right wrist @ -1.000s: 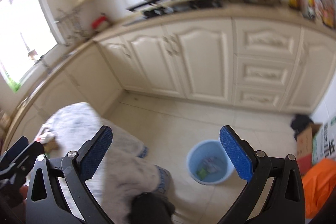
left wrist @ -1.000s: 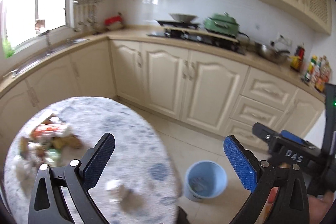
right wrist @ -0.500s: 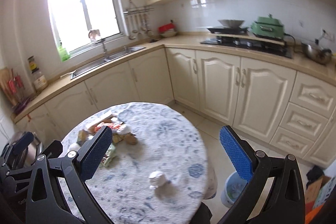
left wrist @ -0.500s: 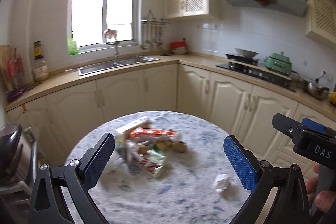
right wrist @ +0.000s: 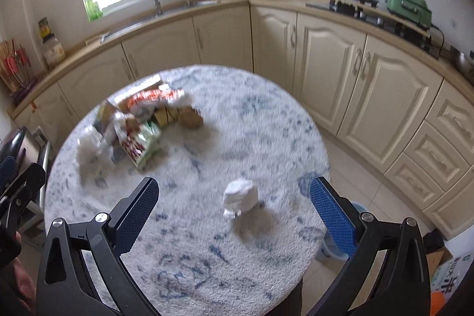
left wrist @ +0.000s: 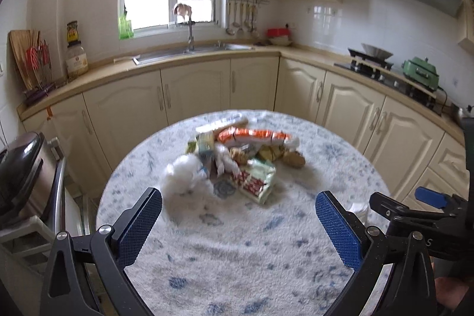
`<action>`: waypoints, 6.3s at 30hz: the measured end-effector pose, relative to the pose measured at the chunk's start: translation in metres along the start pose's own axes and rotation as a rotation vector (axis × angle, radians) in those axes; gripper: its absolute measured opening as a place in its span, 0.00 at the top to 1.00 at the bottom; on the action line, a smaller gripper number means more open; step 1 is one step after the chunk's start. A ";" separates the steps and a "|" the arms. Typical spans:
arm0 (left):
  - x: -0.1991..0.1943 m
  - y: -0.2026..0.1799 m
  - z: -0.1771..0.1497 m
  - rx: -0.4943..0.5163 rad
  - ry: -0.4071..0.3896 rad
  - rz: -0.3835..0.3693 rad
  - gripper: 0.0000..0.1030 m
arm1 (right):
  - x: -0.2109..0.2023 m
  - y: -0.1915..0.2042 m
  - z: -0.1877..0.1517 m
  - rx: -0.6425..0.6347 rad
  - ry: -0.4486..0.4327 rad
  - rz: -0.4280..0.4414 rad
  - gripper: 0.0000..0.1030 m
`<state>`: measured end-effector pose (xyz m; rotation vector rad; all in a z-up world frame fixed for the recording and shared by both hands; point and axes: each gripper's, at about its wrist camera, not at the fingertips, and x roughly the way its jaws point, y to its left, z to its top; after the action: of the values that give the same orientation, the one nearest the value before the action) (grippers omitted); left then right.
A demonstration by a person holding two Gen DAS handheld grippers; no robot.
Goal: Collect trash
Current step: 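Bring both open tools back to the table, then grasp the white paper ball with the right tool, then grasp the white package with red characters with the left tool, then carry the paper ball and the package to the light-blue bin, then open both tools above the bin to drop the items, then bring both open tools back to the table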
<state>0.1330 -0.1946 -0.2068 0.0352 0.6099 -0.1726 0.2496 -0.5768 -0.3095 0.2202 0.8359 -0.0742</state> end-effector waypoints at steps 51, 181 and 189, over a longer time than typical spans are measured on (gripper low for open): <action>0.192 0.060 0.056 -0.015 0.353 0.021 0.01 | 0.084 0.004 0.026 -0.063 0.115 0.075 0.66; -0.049 -0.012 0.054 0.117 -0.174 -0.118 0.01 | -0.113 -0.075 0.062 0.146 -0.295 -0.007 0.00; -0.105 0.053 0.024 0.032 -0.234 0.039 0.01 | -0.118 0.014 0.076 0.002 -0.336 0.064 0.00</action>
<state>0.0711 -0.1288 -0.1281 0.0567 0.3727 -0.1457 0.2281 -0.5823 -0.1699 0.2284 0.4942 -0.0501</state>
